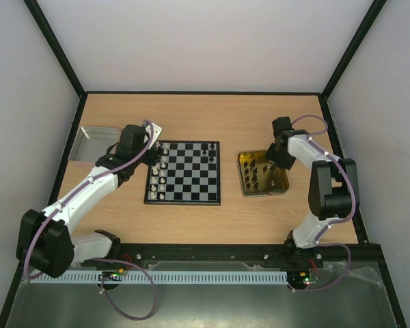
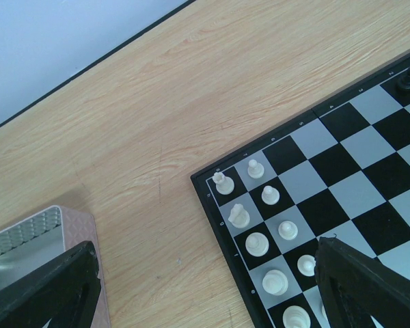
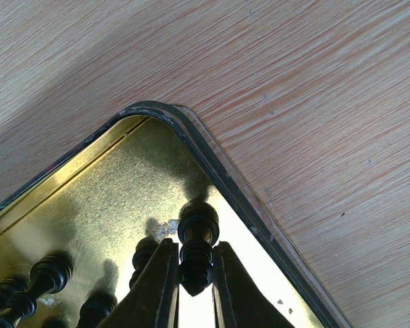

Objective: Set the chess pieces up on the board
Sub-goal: Pick up the chess piece from the storage box.

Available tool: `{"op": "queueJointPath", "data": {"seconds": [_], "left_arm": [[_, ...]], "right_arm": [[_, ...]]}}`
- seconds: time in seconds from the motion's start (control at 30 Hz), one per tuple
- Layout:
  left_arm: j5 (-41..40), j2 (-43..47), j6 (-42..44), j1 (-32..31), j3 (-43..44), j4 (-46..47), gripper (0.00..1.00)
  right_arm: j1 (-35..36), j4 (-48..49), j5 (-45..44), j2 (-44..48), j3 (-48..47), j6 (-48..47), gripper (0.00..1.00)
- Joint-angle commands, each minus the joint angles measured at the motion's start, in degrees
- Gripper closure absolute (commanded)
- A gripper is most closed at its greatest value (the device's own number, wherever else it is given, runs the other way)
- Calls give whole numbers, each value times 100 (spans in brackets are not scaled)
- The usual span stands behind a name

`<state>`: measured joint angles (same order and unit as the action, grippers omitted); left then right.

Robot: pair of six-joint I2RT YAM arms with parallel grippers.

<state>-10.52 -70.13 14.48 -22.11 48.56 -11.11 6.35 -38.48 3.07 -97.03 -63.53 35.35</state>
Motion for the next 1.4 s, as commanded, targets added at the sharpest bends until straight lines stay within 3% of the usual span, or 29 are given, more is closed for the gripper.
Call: {"op": "queueJointPath", "data": {"seconds": [0.0, 0.13, 0.27, 0.6, 0.9, 1.1, 1.37], "left_arm": [[-29, 113, -42, 5, 70, -48, 13], [-20, 125, -41, 5, 79, -57, 13], [-2, 131, -29, 4, 90, -75, 13], [-11, 108, -24, 3, 111, -75, 13], [-1, 45, -15, -2, 123, -66, 13], [-41, -14, 2, -1, 128, -66, 13], [-131, -38, 2, -2, 154, -75, 13]], "right_arm": [[-33, -33, 29, -153, -11, 37, 88], [-28, -20, 62, -189, -11, 42, 78], [-31, -9, 114, -209, 15, 29, 76], [-32, -80, 97, -138, 28, 56, 97], [31, -638, -177, 452, -333, 29, 98], [741, -939, -333, 715, -752, 309, 98], [1818, -1172, -394, 227, -1693, 478, 98]]}}
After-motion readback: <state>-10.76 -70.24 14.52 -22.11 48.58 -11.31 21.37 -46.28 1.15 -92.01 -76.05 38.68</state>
